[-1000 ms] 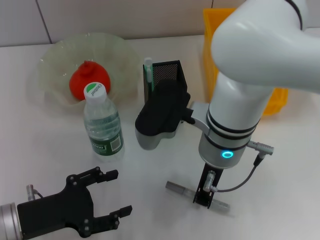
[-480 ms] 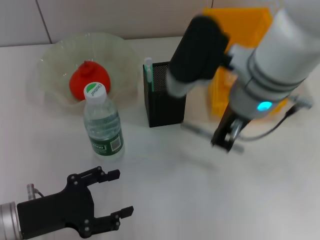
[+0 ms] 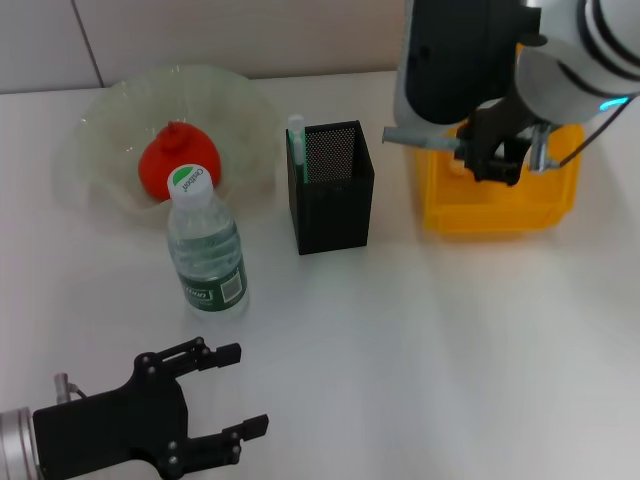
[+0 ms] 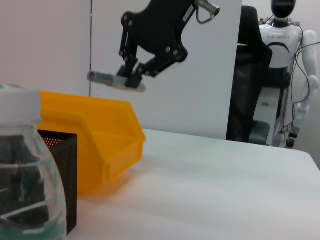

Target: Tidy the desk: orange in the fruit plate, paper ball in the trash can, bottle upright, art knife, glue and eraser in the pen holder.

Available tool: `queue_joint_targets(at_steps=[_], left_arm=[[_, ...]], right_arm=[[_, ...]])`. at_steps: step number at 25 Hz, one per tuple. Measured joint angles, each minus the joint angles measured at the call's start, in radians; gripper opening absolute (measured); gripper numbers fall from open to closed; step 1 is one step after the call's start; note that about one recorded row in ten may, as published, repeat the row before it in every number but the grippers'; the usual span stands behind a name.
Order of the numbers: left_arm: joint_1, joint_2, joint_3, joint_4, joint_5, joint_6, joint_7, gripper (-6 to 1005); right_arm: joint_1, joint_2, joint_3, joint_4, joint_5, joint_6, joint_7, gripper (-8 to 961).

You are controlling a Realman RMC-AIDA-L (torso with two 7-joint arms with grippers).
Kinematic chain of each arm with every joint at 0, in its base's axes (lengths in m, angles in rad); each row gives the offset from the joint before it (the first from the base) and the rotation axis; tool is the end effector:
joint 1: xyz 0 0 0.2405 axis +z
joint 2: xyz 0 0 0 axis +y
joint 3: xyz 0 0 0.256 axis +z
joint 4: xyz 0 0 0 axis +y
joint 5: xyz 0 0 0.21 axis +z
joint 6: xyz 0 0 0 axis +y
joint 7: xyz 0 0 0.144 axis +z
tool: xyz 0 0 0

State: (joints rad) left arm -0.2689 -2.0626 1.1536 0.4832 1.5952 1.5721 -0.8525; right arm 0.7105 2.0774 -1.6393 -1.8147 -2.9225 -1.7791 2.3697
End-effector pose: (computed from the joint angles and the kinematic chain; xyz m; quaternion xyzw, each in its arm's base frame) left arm -0.2959 0.2315 -0.0512 -0.9486 -0.0965 -0.2817 0.1071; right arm 0.0788 0.3389 0.0335 -0.9112 -0.0173 -0.3116 0.2689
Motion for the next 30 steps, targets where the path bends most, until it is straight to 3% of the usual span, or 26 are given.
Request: queue_joint_targets(at_steps=[5,15,26,30], left_arm=[[-0.006,-0.001,0.001,-0.001,0.000,0.000,-0.009,782],[0.002,-0.007,-0.010,-0.002,-0.010,-0.009,-0.004,782],[-0.009,-0.008,-0.011,-0.003,-0.039,-0.026,0.012,782],[-0.010,-0.010,-0.011,-0.008,-0.052,-0.028,0.024,782]], right_arm=[[-0.001,-0.008,0.046,-0.016,-0.001,0.042,-0.218,116],[-0.050,-0.008,0.092,0.001,-0.001,0.273,-0.690,114],[-0.005,-0.068,-0.026,0.127,-0.003,0.412,-0.859,113],[0.022,-0.078,-0.079,0.186,-0.003,0.469,-0.904,112]])
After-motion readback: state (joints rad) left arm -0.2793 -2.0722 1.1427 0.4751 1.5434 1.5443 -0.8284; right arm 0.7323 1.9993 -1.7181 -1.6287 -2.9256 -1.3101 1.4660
